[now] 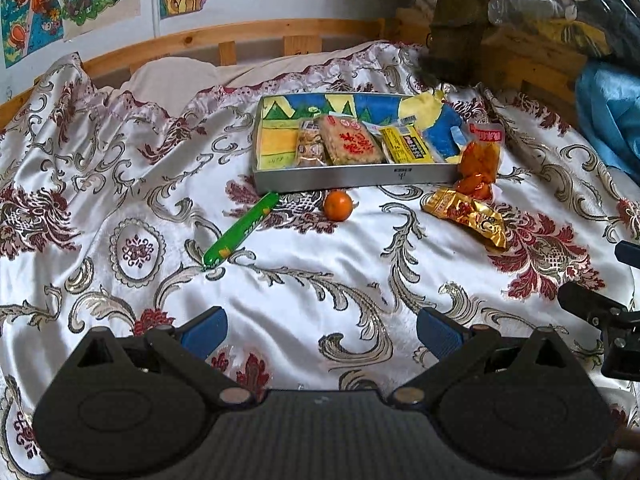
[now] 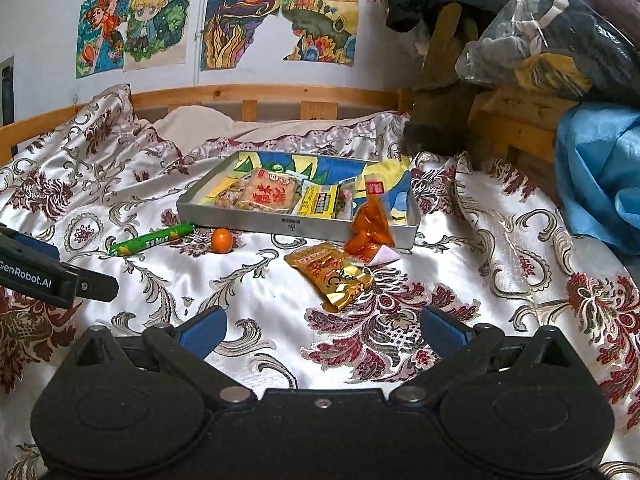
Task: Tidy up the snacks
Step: 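Move the left tool to the green stick snack while the right tool approaches the mandarin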
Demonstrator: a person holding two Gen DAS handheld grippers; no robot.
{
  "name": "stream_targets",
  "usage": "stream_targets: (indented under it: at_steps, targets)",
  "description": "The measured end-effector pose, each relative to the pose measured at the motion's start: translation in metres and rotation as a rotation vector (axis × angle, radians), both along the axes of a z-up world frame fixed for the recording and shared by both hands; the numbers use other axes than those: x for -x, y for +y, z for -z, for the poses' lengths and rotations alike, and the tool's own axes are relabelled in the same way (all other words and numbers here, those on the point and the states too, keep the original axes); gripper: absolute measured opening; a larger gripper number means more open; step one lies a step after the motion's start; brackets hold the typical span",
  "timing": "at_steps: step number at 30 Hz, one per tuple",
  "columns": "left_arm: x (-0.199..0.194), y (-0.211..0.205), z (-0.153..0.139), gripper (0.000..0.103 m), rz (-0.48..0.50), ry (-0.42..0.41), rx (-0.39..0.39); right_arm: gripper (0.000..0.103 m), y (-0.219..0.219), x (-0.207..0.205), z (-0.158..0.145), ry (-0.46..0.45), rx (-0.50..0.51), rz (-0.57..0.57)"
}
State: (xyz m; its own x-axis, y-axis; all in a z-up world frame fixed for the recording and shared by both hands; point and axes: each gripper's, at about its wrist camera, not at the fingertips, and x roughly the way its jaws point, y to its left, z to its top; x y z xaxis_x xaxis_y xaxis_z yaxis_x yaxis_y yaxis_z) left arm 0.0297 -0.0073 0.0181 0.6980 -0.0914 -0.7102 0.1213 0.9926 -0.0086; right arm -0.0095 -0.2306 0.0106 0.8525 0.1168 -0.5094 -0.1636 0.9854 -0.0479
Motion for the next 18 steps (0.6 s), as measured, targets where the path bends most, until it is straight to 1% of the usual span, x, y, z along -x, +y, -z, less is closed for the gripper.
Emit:
stream_targets:
  at_steps: [6, 10, 18]
  targets:
    - [-0.002, 0.002, 0.002, 0.103, -0.004, 0.01, -0.006, 0.102, 0.004, -0.006, 0.003, 0.025, 0.008, 0.0]
    - [-0.006, 0.007, 0.004, 0.103, -0.017, 0.017, 0.009, 0.102, 0.006, -0.013, 0.006, 0.047, 0.007, 0.011]
    - [-0.012, 0.016, 0.008, 0.103, -0.05, 0.025, 0.01, 0.102, 0.012, -0.025, 0.009, 0.064, 0.01, 0.016]
